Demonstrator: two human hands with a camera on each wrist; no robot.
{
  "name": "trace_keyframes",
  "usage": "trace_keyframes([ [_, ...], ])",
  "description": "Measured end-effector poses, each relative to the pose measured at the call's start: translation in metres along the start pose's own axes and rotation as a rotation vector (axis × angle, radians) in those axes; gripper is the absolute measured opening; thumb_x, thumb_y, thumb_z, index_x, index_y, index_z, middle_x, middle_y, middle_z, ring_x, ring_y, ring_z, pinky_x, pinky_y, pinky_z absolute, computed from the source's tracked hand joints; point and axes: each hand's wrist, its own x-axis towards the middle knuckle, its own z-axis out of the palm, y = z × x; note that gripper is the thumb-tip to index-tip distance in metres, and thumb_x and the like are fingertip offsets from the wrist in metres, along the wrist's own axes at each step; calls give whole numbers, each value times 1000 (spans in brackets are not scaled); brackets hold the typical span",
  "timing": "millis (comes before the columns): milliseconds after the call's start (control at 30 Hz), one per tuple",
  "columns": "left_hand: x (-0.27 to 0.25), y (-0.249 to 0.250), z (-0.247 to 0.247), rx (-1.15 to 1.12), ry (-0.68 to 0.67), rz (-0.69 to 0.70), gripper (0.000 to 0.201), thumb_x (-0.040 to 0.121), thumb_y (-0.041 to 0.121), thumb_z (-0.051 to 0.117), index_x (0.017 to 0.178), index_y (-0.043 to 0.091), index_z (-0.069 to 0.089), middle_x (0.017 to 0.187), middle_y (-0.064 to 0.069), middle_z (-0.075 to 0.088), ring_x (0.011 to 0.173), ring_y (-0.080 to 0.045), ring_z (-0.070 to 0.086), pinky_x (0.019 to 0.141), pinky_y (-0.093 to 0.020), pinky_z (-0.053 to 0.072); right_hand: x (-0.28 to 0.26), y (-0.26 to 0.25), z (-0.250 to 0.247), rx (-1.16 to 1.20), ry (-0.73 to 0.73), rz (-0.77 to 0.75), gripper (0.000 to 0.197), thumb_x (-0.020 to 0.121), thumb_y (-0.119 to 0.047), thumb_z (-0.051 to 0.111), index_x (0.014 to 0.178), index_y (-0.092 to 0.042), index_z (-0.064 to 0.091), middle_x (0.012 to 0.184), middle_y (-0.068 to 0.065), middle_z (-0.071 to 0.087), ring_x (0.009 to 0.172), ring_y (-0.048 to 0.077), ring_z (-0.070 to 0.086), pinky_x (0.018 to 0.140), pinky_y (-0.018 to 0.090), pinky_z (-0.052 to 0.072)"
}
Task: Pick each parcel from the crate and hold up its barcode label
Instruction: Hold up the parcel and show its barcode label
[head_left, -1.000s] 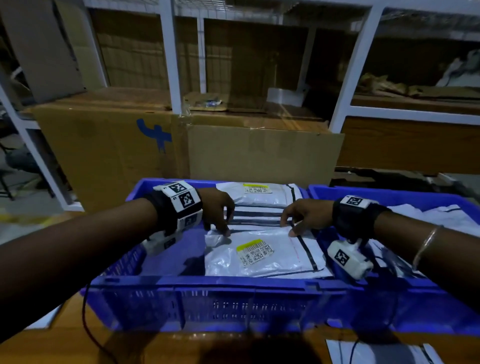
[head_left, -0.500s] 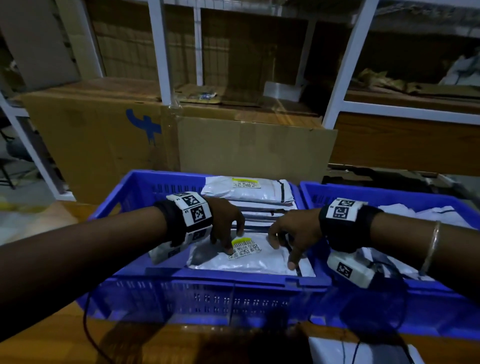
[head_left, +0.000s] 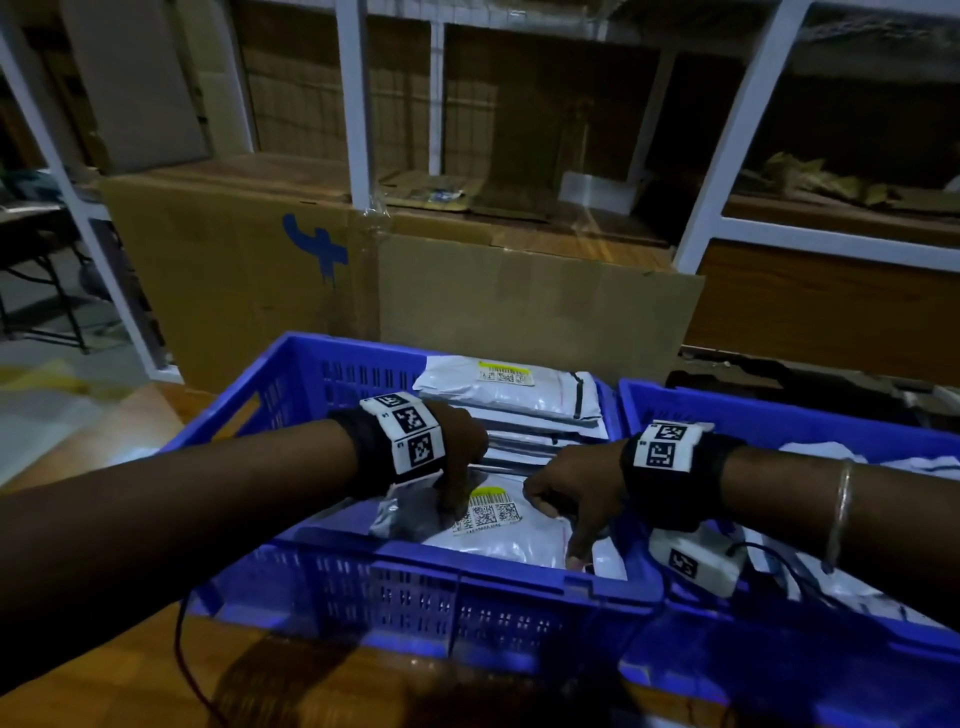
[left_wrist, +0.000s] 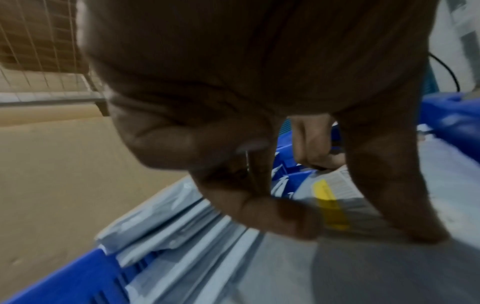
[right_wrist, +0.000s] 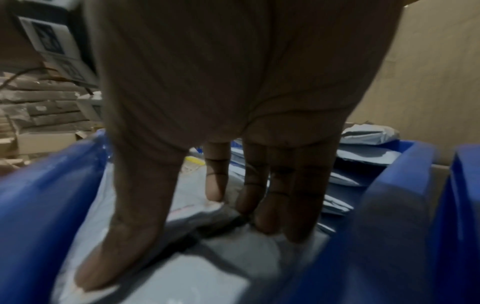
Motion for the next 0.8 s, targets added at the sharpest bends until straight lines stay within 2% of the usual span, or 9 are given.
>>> trace_keyframes([
  [100,2,-3,-4,-2,-39,-27,68,61,53,83,112,11,68,90,-1,68,78,-21,62,68,-27,48,-3,2,-6,79,12,10,45,67,-51,85,84,-25,52,71,-2,67,68,19,62,71,35,53],
  [167,3,-2,-5,-52,-85,-33,60,62,52,84,105,12,72,80,1,63,72,-17,57,57,-19,45,-5,5,-15,180,86,46,46,67,-56,83,86,-23,57,79,2,70,70,19,64,72,36,54],
  [267,5,-2,-5,-109,-94,-33,54,69,42,83,110,9,70,93,-3,66,77,-14,55,42,-11,37,-1,6,-29,161,203,75,49,68,-56,82,97,-25,57,92,-1,68,82,17,63,75,32,51],
  [333,7,-3,-6,-141,-87,-21,52,72,39,83,112,10,69,102,-4,70,80,-12,56,47,-12,39,5,4,-34,126,218,90,55,70,-55,80,110,-27,53,102,-3,64,90,15,59,80,29,49],
  [433,5,-6,-6,-148,-91,-27,54,71,41,83,114,12,68,103,-2,71,89,-16,62,66,-21,44,17,2,-35,124,136,98,70,72,-54,80,128,-22,51,114,-2,64,97,15,58,89,30,50],
  [500,3,-10,-5,-144,-87,-35,57,71,42,82,115,10,66,96,1,67,86,-16,59,66,-23,42,23,0,-35,143,67,89,64,72,-52,81,122,-21,56,102,-7,65,90,12,61,83,27,51],
  [633,-5,-21,-8,-101,-50,-60,52,76,37,79,118,10,65,105,-2,70,82,-14,57,44,-15,38,27,0,-34,142,1,57,31,74,-47,82,89,-27,62,56,-20,63,53,-8,56,61,16,45],
  [733,-10,-23,-9,-128,-54,-70,51,78,29,79,123,13,61,113,-4,70,79,-12,57,39,-6,36,27,-2,-34,130,21,35,36,69,-52,83,82,-31,58,60,-15,65,58,-1,58,62,21,44],
  [800,-11,-23,-8,-198,-61,-82,51,79,22,79,125,13,58,114,-8,70,63,-10,56,39,-5,37,25,-2,-34,104,33,35,37,68,-54,82,80,-33,54,63,-14,63,61,-1,56,63,21,43],
])
